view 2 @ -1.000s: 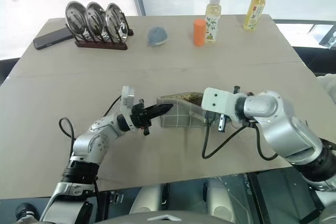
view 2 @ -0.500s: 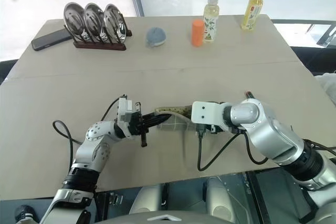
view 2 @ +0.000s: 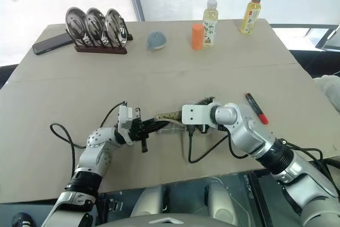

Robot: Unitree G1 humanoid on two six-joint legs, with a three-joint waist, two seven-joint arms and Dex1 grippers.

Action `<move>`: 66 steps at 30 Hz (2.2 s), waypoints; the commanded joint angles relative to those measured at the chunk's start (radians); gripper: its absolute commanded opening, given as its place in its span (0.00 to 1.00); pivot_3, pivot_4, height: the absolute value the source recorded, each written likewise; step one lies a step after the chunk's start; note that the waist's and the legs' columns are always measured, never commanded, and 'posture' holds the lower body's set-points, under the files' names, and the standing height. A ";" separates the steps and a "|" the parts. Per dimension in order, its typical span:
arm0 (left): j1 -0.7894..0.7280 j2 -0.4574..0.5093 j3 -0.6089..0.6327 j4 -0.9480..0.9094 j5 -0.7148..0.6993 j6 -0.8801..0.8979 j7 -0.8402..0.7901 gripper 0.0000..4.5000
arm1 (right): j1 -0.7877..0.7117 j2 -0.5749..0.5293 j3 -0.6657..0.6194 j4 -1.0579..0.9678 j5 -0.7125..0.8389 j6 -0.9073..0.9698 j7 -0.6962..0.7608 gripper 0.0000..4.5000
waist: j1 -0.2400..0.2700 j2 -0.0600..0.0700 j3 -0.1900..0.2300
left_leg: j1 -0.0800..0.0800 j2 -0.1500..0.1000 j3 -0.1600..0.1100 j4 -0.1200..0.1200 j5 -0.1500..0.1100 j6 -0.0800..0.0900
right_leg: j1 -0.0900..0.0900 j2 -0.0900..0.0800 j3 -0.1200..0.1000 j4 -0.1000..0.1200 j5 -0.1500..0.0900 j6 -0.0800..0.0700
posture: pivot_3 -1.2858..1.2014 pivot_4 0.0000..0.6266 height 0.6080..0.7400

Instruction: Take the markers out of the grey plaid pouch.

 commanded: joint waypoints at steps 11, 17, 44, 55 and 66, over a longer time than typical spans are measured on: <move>-0.050 -0.017 0.007 0.042 0.124 -0.122 0.138 0.00 | 0.111 -0.054 -0.338 -0.372 0.246 0.249 0.143 0.04 | 0.012 0.003 0.002 | -0.006 0.000 0.001 -0.002 0.000 0.000 | -0.003 0.000 0.000 -0.003 0.002 -0.003 | 0.52 0.24 1.00; -0.078 -0.011 0.002 0.034 0.149 -0.139 0.178 0.00 | 0.140 -0.096 -0.416 -0.418 0.356 0.299 0.160 0.04 | 0.010 0.003 0.003 | -0.006 0.000 0.001 -0.003 0.000 0.000 | -0.003 -0.001 0.000 -0.004 0.002 -0.003 | 0.52 0.24 1.00; -0.039 0.152 0.129 0.025 0.245 -0.258 0.414 0.00 | 0.252 0.077 -0.800 -0.143 0.604 0.626 -0.399 0.04 | 0.005 0.005 0.005 | -0.017 0.000 0.002 -0.005 0.000 0.001 | -0.014 0.000 0.001 -0.004 0.002 -0.003 | 0.52 0.24 1.00; -0.044 0.221 0.186 0.104 0.306 -0.381 0.507 0.00 | 0.281 0.021 -0.764 -0.288 0.629 0.458 -0.348 0.64 | 0.003 0.006 0.006 | -0.017 0.000 0.002 -0.005 0.000 0.001 | -0.014 0.000 0.001 -0.004 0.002 -0.003 | 0.52 0.24 1.00; -0.023 0.469 0.229 0.434 0.360 -0.755 0.469 0.00 | 0.370 0.022 -0.674 -0.506 0.718 0.247 -0.240 0.64 | 0.007 0.005 0.006 | -0.018 0.000 0.003 -0.006 0.000 0.000 | -0.014 -0.001 0.000 -0.006 0.002 -0.003 | 0.52 0.24 1.00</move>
